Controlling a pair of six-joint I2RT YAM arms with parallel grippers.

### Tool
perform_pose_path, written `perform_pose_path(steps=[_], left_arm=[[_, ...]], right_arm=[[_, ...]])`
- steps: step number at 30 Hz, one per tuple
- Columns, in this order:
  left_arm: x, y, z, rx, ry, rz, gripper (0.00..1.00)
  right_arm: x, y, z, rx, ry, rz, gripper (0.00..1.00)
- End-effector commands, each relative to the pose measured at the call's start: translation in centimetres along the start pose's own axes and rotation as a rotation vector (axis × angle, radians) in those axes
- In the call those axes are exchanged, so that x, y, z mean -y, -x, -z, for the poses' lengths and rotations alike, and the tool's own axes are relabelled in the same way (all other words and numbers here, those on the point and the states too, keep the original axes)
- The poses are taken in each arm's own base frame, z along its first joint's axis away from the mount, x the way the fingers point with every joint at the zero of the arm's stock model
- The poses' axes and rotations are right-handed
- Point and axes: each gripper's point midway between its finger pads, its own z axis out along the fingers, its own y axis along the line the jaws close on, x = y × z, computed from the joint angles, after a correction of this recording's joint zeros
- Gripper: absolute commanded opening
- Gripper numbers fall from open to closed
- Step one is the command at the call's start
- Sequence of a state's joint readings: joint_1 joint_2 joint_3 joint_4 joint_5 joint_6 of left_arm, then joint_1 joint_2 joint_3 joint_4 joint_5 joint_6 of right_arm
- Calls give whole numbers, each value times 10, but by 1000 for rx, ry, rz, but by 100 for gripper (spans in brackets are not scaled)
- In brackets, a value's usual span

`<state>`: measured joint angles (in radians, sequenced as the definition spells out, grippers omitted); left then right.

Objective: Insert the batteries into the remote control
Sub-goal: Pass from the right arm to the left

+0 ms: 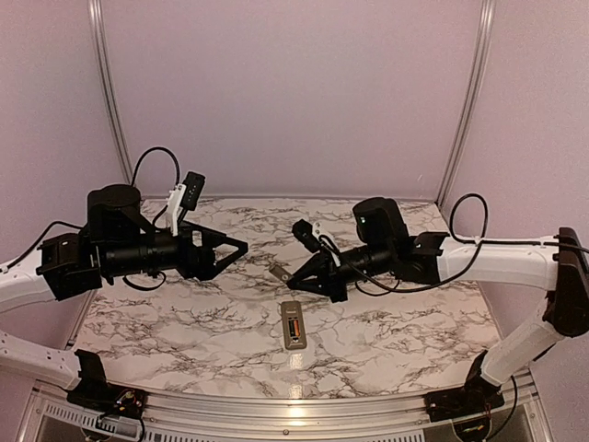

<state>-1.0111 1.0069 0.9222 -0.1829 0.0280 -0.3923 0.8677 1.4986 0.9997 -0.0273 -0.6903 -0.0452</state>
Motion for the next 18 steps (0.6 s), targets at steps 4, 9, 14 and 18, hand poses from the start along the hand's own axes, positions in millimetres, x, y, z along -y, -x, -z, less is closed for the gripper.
perform_pose_path(steps=[4, 9, 14, 18], left_arm=[[13, -33, 1, -194, -184, 250, 79], [21, -57, -3, -320, -232, 280, 67], [25, -82, -8, -415, -249, 295, 64], [31, -99, -13, -488, -267, 286, 62]], right_arm=[[-12, -10, -1, -74, -272, 512, 4], [-25, -15, -5, -107, -314, 623, 3], [-33, -22, -8, -162, -364, 730, 3], [-34, -25, -9, -205, -409, 800, 2]])
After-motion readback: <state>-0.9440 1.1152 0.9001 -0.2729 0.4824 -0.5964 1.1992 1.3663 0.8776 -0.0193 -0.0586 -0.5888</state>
